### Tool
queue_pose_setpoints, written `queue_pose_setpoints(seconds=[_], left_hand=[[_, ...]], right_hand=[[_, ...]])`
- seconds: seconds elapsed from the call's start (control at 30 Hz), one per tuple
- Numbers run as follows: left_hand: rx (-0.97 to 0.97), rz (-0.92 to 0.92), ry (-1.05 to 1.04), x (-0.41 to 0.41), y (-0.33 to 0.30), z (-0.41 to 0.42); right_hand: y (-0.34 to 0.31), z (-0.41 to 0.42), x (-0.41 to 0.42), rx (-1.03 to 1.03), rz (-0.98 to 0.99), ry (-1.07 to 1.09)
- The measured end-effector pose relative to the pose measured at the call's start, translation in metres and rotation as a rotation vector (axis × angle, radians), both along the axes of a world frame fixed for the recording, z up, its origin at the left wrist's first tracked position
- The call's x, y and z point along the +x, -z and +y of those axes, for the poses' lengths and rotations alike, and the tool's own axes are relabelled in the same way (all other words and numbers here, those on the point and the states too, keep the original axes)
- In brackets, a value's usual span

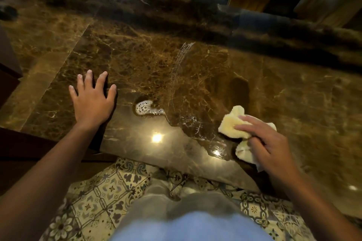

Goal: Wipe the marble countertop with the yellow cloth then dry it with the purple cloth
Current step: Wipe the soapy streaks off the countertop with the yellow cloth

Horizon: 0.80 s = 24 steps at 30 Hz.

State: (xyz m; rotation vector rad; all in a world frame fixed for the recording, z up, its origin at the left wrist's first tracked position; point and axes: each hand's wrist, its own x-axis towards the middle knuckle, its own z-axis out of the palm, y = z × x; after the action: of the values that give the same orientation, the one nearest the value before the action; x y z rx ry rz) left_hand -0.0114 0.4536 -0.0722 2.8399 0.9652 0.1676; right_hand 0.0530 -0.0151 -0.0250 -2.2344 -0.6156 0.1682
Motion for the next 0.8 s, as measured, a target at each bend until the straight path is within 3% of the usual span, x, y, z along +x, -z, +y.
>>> queue_pose_setpoints(seconds=[0.13,0.4,0.63,0.8], left_hand=[[0.004,-0.001,-0.007,0.002,0.0,0.0],[0.011,-0.013,-0.004,0.001,0.0,-0.002],[-0.014,-0.027,-0.024,0.002,-0.004,-0.003],[-0.024,-0.029,-0.027,0.0,-0.004,-0.003]], right_hand=[[0.025,-0.002,-0.029,-0.21,-0.119,-0.204],[0.034,0.089,0.007,-0.44,-0.289,-0.323],[0.036,0.178,0.053,-0.321,-0.319,-0.208],[0.007,0.17,0.063,-0.036,-0.211,-0.129]])
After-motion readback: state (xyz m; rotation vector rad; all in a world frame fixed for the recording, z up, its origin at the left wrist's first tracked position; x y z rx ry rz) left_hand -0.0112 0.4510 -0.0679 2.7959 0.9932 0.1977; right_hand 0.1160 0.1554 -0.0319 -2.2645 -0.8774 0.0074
